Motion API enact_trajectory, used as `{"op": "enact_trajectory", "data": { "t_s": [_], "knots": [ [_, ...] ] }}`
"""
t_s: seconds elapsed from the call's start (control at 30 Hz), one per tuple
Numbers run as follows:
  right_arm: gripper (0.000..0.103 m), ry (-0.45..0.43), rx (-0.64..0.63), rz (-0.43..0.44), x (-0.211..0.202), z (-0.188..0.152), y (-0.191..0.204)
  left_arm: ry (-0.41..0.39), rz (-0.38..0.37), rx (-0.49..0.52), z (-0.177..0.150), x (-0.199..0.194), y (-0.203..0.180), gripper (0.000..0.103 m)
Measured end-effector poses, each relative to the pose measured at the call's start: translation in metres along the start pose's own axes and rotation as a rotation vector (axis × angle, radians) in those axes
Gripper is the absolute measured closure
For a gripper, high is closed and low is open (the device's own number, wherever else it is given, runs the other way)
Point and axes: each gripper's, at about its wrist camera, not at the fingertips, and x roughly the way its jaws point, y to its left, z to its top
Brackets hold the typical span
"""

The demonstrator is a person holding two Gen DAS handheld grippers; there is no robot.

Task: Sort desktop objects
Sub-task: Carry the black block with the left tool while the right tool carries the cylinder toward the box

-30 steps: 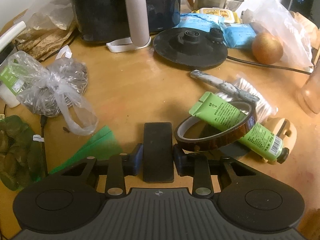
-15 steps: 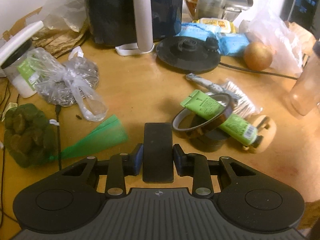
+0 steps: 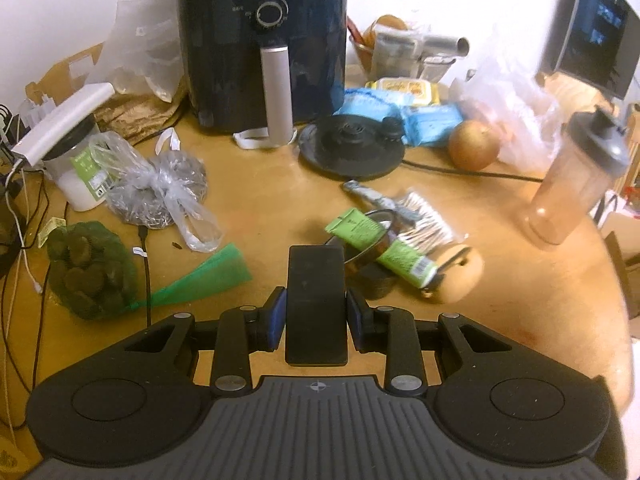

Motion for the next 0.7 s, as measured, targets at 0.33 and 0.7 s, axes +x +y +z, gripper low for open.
{"op": "enact_trajectory", "data": {
  "t_s": [0.33,0.7],
  "knots": [
    [0.062,0.0,-0.08,0.026,-0.004,0.003,0.01,-0.029,-0.025,-0.021,-0.005,-0.046,-0.016,0.072],
    [0.062,0.003,-0.208,0.074,-0.003,0.009,0.032,-0.023,-0.072,-0.055,-0.026,-0.085,-0.036,0.071]
  ]
}}
